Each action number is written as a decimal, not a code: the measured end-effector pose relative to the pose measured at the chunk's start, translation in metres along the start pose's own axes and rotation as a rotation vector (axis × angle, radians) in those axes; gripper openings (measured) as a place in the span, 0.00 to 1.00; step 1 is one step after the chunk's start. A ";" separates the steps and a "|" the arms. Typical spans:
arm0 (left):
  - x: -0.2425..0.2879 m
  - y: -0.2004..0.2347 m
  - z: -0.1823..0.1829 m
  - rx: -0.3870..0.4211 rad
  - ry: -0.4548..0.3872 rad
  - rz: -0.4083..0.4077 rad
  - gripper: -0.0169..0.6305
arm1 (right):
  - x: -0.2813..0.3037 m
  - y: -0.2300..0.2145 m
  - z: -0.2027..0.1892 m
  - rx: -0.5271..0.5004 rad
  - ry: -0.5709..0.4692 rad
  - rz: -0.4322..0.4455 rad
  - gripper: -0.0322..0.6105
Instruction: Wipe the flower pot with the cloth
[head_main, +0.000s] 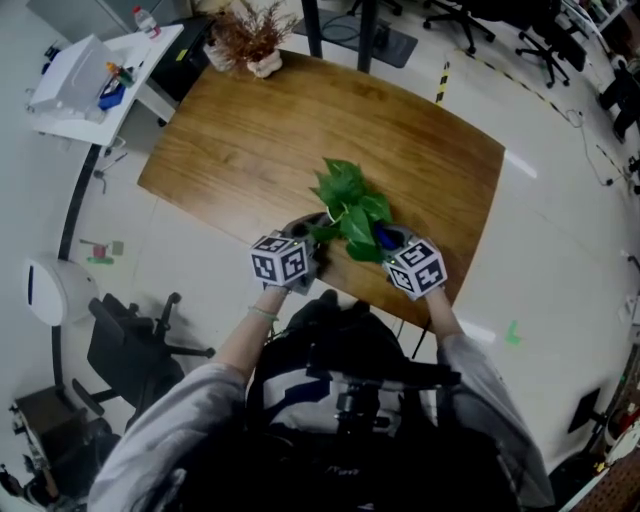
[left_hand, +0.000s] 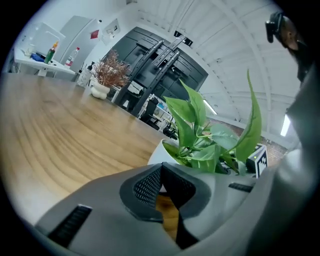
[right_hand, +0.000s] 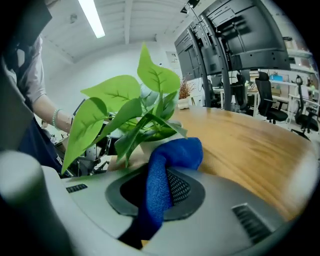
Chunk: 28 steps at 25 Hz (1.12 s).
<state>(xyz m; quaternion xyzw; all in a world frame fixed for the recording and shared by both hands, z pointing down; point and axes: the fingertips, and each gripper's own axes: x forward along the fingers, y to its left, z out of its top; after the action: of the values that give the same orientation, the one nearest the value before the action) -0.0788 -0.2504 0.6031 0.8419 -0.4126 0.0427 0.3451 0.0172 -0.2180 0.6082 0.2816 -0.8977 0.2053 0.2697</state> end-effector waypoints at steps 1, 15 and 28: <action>0.001 0.005 0.003 0.001 -0.004 0.006 0.04 | 0.004 0.005 -0.003 0.004 0.005 0.005 0.14; 0.015 0.033 0.023 -0.039 -0.039 0.042 0.04 | 0.032 0.040 -0.009 0.125 -0.003 -0.001 0.14; -0.049 -0.023 -0.016 0.032 0.001 -0.131 0.04 | -0.058 0.049 -0.027 0.384 -0.186 -0.295 0.14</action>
<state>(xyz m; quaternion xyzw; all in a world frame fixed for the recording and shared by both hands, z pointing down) -0.0913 -0.1986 0.5850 0.8724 -0.3559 0.0271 0.3338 0.0371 -0.1438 0.5834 0.4730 -0.8124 0.3038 0.1548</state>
